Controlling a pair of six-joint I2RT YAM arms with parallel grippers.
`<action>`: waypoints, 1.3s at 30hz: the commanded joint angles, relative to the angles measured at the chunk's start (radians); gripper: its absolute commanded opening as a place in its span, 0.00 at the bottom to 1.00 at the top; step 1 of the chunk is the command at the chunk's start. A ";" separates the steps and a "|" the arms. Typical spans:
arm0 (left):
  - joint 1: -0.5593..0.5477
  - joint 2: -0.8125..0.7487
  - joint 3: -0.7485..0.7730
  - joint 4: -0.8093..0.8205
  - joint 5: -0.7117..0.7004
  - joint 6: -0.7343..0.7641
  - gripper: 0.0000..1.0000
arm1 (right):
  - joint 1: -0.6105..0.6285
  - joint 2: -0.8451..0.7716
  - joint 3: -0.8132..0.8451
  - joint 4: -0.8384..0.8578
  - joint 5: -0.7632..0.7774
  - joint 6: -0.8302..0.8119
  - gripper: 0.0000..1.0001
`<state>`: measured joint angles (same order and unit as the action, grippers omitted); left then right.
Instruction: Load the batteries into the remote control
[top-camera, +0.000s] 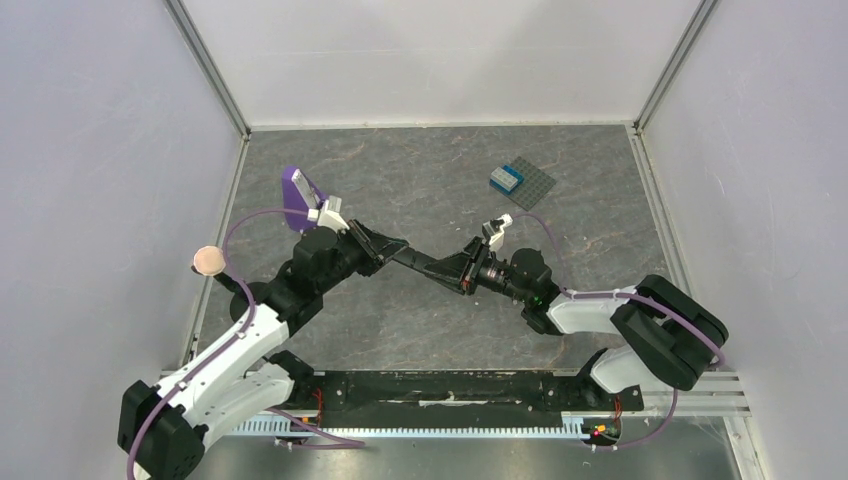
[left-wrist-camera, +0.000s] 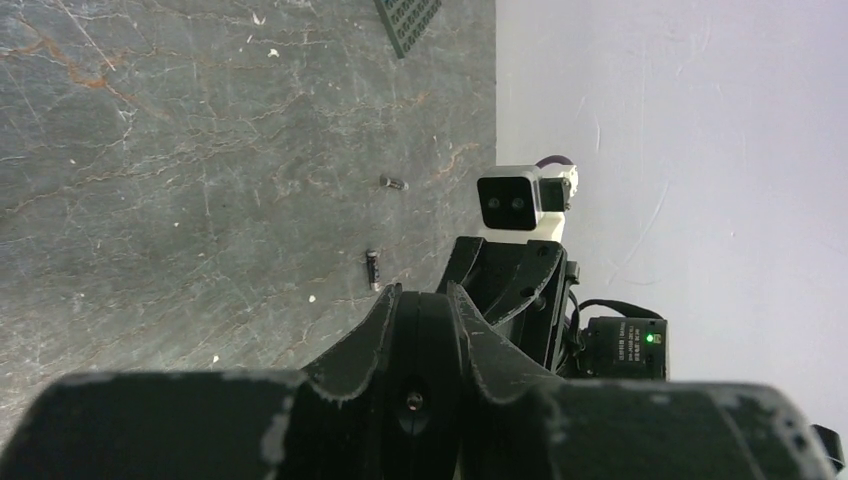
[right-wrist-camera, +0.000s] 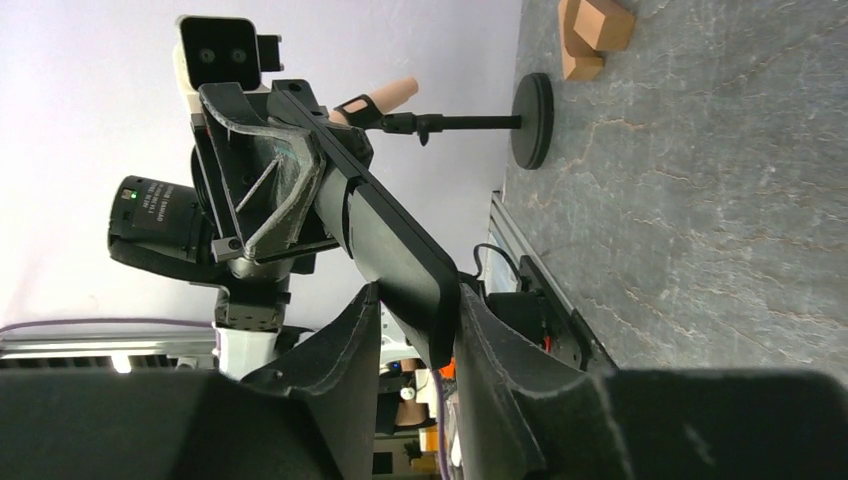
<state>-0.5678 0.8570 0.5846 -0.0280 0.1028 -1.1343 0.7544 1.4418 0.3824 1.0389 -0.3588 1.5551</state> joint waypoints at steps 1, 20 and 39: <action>0.005 0.031 0.041 0.023 -0.021 0.089 0.02 | -0.015 -0.018 0.018 -0.075 -0.004 -0.062 0.29; -0.006 0.207 0.051 -0.003 -0.045 0.306 0.02 | -0.097 -0.152 0.020 -0.263 0.040 -0.188 0.37; -0.090 0.386 0.123 -0.003 -0.211 0.482 0.02 | -0.147 -0.154 0.064 -0.561 0.173 -0.426 0.53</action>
<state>-0.6460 1.2507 0.6350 -0.0330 -0.0479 -0.7574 0.6125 1.3228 0.3908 0.6231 -0.2687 1.2716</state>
